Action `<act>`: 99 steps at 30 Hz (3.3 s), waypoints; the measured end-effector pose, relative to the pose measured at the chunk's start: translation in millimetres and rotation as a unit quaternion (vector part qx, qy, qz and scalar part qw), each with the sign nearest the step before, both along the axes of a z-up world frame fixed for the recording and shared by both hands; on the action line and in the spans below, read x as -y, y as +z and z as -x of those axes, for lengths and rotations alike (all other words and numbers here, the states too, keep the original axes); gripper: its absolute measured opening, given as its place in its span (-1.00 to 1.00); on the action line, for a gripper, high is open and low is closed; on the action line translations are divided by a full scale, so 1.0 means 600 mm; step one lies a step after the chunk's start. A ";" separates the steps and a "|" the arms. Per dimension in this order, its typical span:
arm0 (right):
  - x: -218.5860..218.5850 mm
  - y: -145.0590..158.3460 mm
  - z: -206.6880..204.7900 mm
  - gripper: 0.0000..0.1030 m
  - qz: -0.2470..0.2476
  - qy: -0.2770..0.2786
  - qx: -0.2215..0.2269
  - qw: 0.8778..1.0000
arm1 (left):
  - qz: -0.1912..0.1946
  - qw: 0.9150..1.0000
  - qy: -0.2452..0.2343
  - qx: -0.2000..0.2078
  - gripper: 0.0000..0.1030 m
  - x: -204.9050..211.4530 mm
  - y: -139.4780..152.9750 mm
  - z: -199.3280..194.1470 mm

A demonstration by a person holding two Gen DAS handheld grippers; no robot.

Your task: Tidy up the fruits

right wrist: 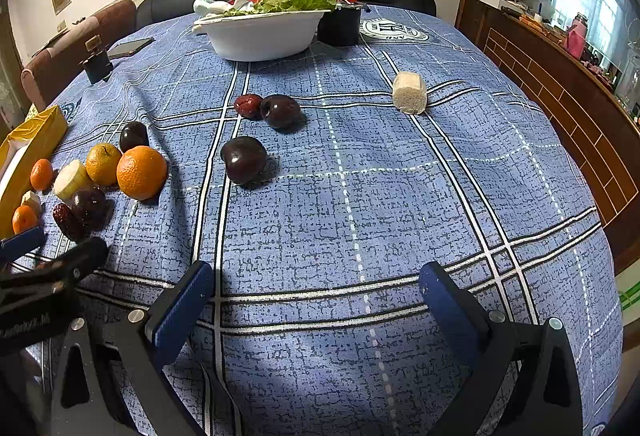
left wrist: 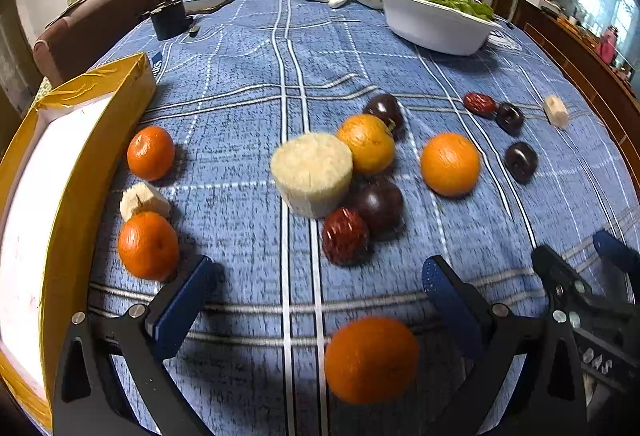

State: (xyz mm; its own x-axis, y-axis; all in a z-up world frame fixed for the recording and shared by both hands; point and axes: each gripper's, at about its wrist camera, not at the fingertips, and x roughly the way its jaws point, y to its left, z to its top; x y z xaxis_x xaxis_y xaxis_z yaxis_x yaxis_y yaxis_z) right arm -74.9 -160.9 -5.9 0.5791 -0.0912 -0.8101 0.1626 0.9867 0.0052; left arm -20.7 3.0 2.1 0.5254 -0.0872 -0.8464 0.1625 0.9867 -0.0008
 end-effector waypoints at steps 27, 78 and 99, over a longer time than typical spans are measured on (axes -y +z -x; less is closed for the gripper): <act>0.000 0.004 -0.004 1.00 -0.005 0.003 -0.028 1.000 | -0.020 0.919 0.175 0.352 1.00 -0.248 0.249 0.260; -0.183 0.032 0.016 -0.22 -0.130 0.209 0.022 0.969 | 0.034 0.998 -0.005 0.058 -0.30 -0.148 0.088 0.034; -0.181 0.030 0.016 -0.20 -0.135 0.206 0.022 0.969 | 0.027 0.998 0.034 0.039 -0.40 -0.167 0.041 0.015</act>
State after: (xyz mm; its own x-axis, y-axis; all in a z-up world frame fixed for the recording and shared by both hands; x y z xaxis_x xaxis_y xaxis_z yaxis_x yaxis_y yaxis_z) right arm -84.7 -52.2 12.2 0.5553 0.3677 -0.7460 -0.2514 0.9292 0.2708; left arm -29.9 103.2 26.8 0.5949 -0.0932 -0.7983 0.0969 0.9943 -0.0439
